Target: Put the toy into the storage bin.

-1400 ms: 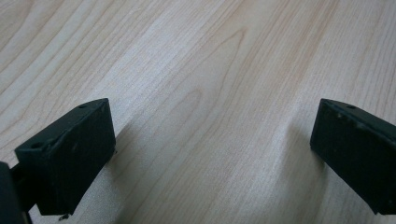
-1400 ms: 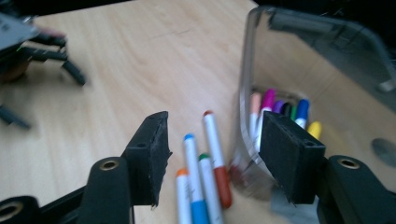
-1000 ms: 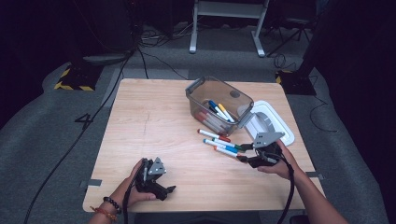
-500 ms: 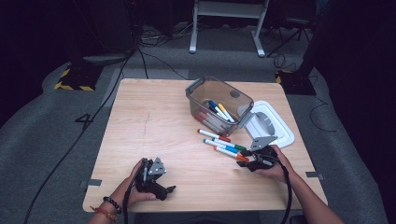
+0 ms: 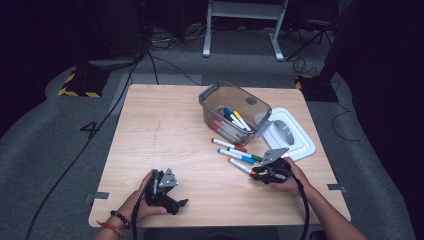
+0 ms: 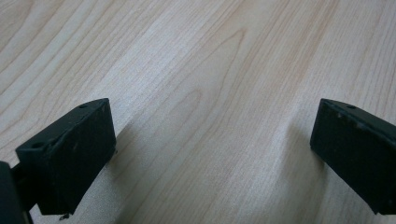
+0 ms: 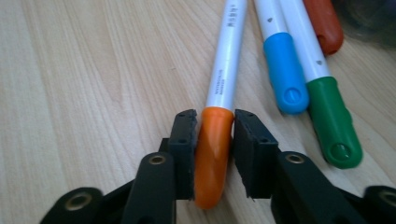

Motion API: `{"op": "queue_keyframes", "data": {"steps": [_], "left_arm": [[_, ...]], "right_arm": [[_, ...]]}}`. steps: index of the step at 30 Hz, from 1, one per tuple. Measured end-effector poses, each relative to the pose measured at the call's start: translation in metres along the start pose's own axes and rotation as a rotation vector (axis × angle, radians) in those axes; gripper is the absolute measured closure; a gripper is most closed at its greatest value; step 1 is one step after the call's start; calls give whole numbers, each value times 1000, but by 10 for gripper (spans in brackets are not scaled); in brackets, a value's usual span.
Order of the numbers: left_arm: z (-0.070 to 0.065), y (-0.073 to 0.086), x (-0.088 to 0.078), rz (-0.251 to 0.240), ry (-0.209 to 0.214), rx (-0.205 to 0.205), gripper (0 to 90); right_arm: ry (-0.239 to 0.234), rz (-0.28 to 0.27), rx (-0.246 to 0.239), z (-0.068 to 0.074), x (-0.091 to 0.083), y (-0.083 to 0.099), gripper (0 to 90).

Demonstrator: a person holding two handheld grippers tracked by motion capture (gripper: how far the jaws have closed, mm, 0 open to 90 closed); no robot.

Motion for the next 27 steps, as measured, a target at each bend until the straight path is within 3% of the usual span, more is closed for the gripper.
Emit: {"op": "queue_keyframes", "data": {"steps": [8, 15, 27], "left_arm": [[0, 0, 0, 0, 0, 0, 4], [0, 0, 0, 0, 0, 0, 4], [0, 0, 0, 0, 1, 0, 4]], "right_arm": [[-21, 7, -52, 12, 0, -5, 748], [-18, -35, -66, 14, -10, -10, 750], [26, -181, -65, 15, -46, -31, 750]]}}
Point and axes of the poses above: each handheld gripper's, and its own axes: x roughly forward along the jaws, y roughly out of its underside, z roughly to its left, the point moved 1 cm from there along x, roughly forward along the jaws, and after that the axes turned 10 degrees about y, right-handed, at the moved point
